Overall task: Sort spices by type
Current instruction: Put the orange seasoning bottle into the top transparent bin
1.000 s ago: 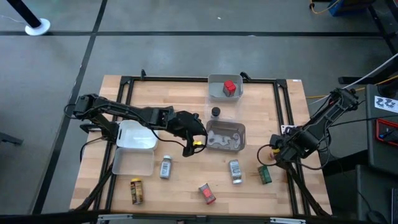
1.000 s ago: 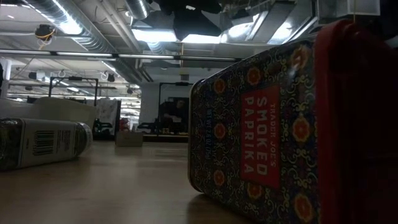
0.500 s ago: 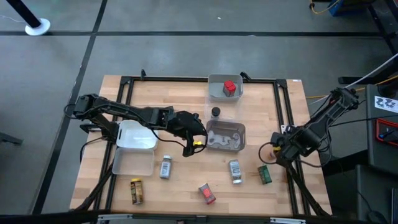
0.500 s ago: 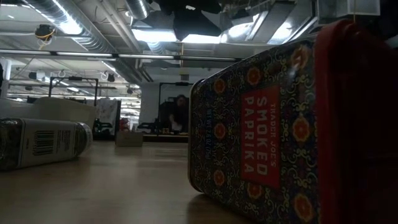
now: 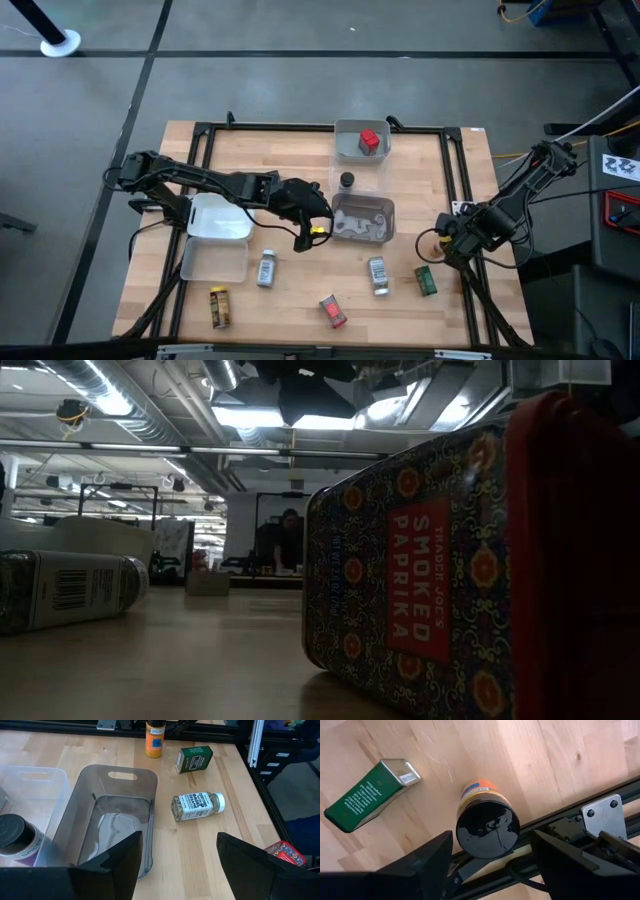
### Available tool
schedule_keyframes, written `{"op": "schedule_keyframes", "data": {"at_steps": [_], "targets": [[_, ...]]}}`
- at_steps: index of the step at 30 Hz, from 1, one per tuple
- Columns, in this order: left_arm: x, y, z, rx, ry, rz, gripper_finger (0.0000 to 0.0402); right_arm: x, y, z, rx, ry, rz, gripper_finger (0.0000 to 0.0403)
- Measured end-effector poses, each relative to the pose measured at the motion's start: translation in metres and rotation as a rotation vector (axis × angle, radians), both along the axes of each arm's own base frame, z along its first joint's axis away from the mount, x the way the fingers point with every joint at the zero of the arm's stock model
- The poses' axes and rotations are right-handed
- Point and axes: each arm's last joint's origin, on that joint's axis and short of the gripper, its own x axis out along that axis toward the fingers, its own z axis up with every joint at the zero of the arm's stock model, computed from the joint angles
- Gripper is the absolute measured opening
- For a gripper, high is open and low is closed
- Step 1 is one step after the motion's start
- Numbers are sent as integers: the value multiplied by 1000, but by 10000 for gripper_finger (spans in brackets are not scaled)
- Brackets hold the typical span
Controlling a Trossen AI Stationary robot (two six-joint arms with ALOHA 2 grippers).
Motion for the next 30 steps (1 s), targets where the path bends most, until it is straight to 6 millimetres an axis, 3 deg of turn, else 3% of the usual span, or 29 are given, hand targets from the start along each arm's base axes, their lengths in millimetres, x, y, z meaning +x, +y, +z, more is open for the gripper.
{"op": "schedule_keyframes", "data": {"at_steps": [15,22,30], "targets": [[0,0,0,0,1,0,239,1,0,-1,-4,-10,-25,270],[0,0,0,0,1,0,239,1,0,-19,-15,0,-43,270],[0,0,0,0,0,0,239,3,2,-20,-13,-41,-62,270]]}}
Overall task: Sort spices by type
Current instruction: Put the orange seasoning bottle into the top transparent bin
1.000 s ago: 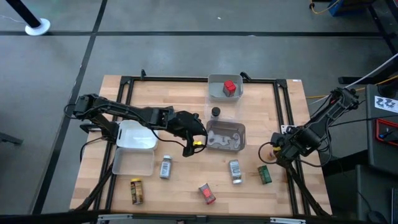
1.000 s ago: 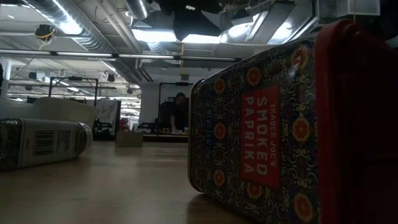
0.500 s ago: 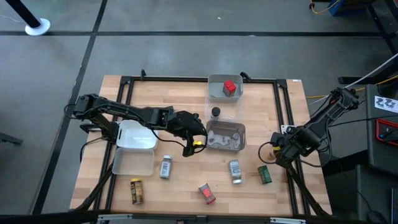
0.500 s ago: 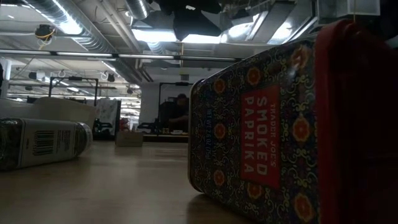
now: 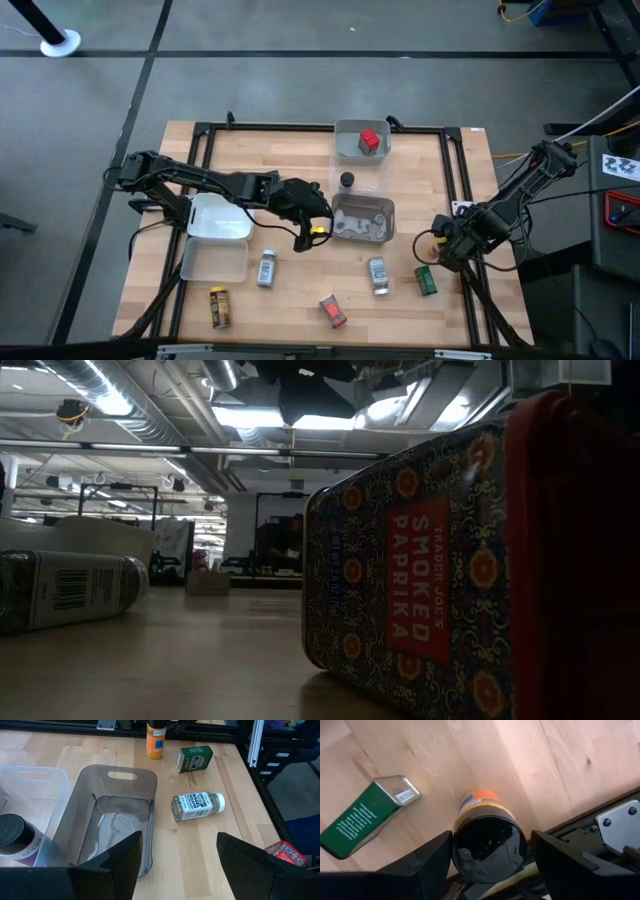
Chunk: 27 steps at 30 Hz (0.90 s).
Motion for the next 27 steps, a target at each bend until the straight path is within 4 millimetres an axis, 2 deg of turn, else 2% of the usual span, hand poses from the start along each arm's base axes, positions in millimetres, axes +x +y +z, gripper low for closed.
{"op": "schedule_keyframes", "data": {"at_steps": [4,9,16,27], "targets": [[0,0,0,-1,0,0,239,0,0,-2,-9,-9,-30,256],[0,0,0,-59,9,42,239,-1,-1,-9,-10,4,-42,211],[0,0,0,-85,16,61,239,1,1,-7,10,-19,-42,209],[-4,4,7,-79,-12,64,239,15,7,43,16,-279,-66,210]]}}
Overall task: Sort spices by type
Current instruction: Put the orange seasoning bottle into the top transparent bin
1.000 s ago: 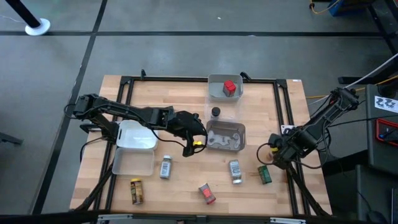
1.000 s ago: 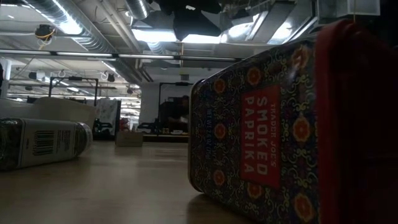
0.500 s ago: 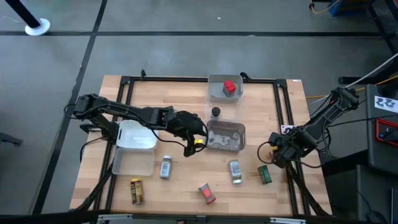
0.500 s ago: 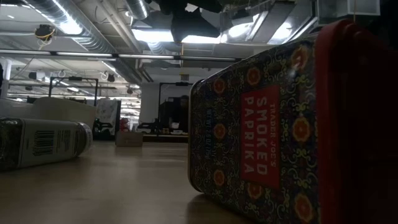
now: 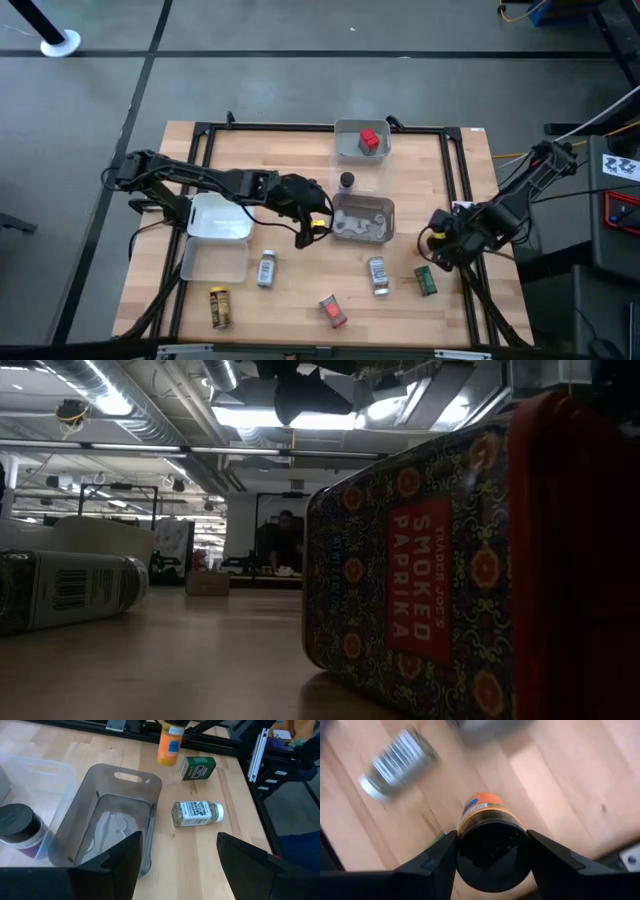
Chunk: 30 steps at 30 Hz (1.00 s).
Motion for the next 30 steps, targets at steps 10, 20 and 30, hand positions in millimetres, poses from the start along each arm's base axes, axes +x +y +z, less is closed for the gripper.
{"op": "schedule_keyframes", "data": {"at_steps": [10,20,30], "targets": [[1,0,2,-4,-22,1,239,17,-20,41,-114,-207,-94,210],[2,0,3,-5,-37,1,239,61,-68,47,-221,-266,-41,211],[2,0,3,-5,-34,1,239,109,-138,21,-226,-169,23,214]]}}
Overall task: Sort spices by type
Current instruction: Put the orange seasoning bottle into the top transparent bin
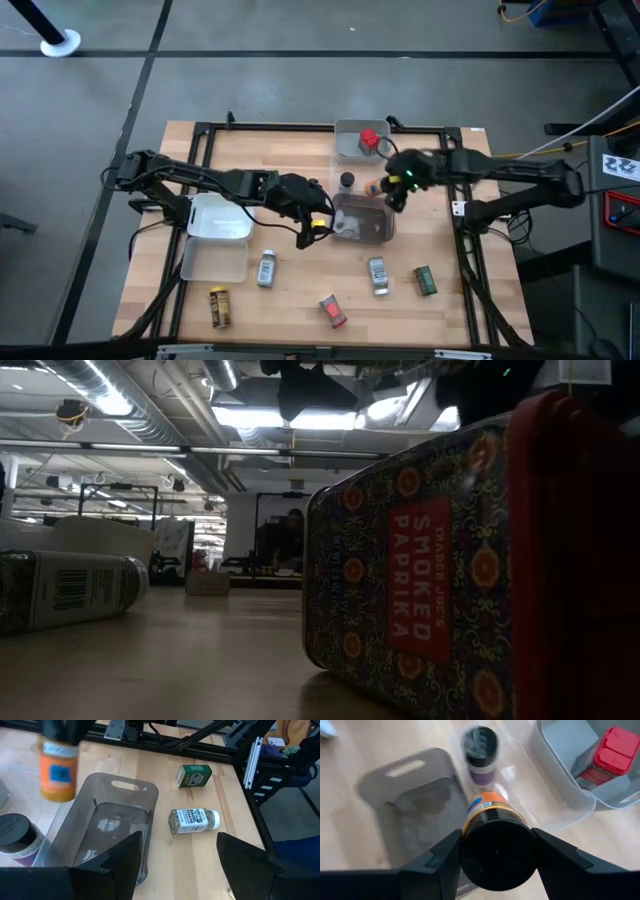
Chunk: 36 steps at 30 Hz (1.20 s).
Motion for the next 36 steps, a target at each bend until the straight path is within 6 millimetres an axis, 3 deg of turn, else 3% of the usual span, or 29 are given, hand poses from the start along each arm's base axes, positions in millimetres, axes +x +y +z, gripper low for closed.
{"op": "schedule_keyframes", "data": {"at_steps": [6,15,25,36], "targets": [[0,0,0,1,1,0,239,13,-34,-14,42,7,11,215],[0,0,0,45,0,-28,239,14,-57,-23,40,42,11,216],[0,0,-1,45,0,-28,239,34,-65,-64,93,215,49,217],[0,0,-1,44,1,-27,239,40,-67,-71,94,236,44,249]]}}
